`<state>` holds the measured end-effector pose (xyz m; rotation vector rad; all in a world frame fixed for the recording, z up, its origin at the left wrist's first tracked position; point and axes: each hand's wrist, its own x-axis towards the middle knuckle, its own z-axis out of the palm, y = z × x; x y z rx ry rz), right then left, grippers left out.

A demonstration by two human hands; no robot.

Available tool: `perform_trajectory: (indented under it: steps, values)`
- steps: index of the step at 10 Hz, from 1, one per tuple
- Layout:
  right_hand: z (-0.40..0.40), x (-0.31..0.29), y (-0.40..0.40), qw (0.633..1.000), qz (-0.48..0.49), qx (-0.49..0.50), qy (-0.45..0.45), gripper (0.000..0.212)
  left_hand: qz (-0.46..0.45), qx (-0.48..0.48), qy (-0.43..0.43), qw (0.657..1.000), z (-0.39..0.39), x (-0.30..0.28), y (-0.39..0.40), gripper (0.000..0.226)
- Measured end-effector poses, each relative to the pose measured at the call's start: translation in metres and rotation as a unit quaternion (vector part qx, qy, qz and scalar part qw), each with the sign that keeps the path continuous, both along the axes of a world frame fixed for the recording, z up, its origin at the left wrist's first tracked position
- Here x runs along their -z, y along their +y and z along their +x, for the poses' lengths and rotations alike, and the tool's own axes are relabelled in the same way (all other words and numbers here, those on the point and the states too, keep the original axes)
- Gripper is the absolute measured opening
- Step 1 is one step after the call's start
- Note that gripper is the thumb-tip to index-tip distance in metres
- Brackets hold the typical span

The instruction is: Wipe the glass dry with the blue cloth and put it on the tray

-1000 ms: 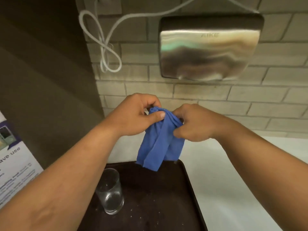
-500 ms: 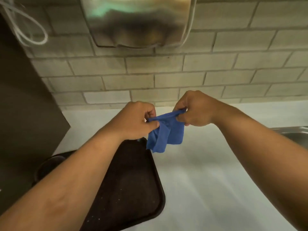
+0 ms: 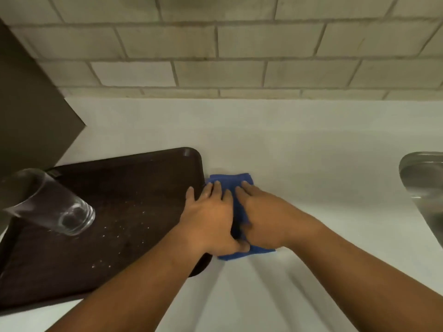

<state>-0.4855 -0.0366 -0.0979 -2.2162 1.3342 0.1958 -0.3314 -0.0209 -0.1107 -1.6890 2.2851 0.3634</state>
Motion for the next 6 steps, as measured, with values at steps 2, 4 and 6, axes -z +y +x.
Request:
perform_trajectory:
  steps: [2,4,6]
  values:
    - [0.000,0.033,-0.011,0.996,-0.004,-0.029,0.083,0.095,0.007,0.029,-0.021,0.999,-0.009,0.028,-0.020,0.135]
    - [0.004,0.032,-0.009,0.995,0.009,0.010,0.102,0.097,-0.006,0.041,-0.036,0.998,-0.004,0.033,-0.025,0.136]
    - [0.031,-0.004,-0.030,0.992,-0.049,0.058,0.098,0.092,-0.026,0.005,0.041,0.999,0.018,0.003,-0.039,0.135]
